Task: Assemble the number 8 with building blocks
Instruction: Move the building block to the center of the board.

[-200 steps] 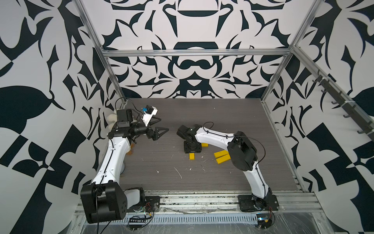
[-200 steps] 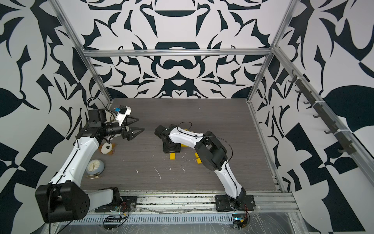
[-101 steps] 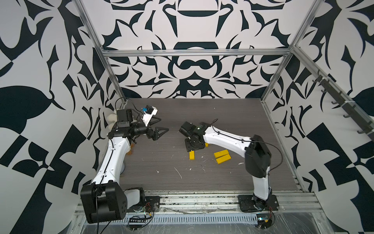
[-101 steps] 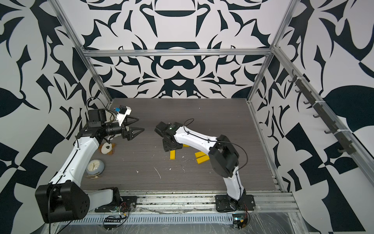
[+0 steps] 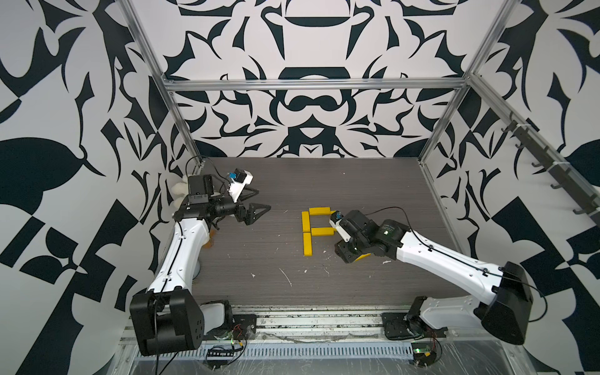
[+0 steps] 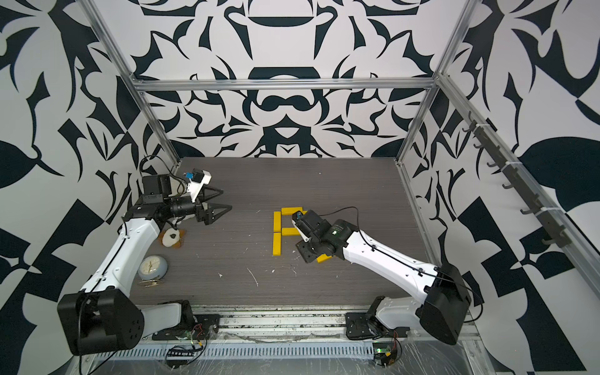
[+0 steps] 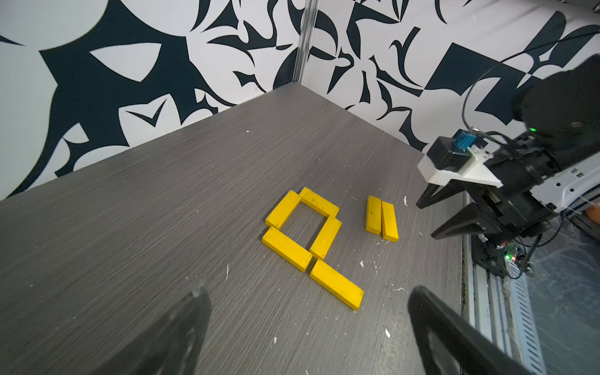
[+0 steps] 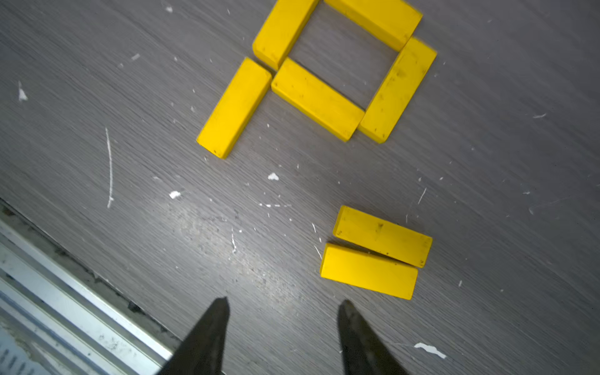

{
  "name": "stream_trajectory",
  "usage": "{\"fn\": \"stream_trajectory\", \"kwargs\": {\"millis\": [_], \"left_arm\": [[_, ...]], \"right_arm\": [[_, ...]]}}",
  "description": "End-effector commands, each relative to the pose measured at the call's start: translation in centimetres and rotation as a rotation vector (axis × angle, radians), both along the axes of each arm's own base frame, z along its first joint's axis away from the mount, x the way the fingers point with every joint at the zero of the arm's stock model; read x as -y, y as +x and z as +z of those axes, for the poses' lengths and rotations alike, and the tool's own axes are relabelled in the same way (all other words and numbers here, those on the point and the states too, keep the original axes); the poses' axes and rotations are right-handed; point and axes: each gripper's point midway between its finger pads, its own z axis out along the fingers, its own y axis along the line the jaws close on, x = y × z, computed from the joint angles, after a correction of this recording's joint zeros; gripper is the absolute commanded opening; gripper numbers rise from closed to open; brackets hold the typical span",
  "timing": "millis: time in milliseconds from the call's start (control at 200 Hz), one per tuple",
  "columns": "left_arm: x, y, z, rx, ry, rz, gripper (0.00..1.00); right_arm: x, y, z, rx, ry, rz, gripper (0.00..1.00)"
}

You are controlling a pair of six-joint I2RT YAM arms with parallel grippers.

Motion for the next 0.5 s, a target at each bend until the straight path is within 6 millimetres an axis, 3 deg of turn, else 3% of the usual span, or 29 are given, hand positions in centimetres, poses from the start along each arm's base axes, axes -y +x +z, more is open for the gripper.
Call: {"fn": "stream_trajectory", "kwargs": {"millis": [0, 100, 175, 345, 435, 495], "left_arm": [[0.0, 0.5, -0.9, -0.048, -0.017, -0.006, 0.99], [-0.1, 0.9, -1.0, -0.060, -0.022, -0.006, 0.99], [-0.1, 1.0, -1.3, -0.077, -0.017, 0.002, 0.99], [-0.3, 1.2, -1.7, -0.073, 0.005, 0.020, 1.00], [-0.5, 1.3, -2.0, -0.076, 0.015, 0.025, 1.00], [-0.5, 1.3, -2.1, -0.085, 0.017, 0.025, 1.00]], "right_arm": [[-0.4, 4.5, 4.2, 0.143, 0.119, 0.044, 0.41], [0.5, 7.7, 6.7, 0.311, -0.006, 0.140, 0.48], [1.4, 9.6, 6.6, 0.401, -0.173, 0.246, 0.53], [3.5, 12.5, 1.4, 0.519, -0.526, 0.486, 0.58], [3.9, 12.0, -1.1, 0.453, -0.494, 0.535, 0.59], [4.0, 10.4, -3.0, 0.357, -0.426, 0.592, 0.57]]}}
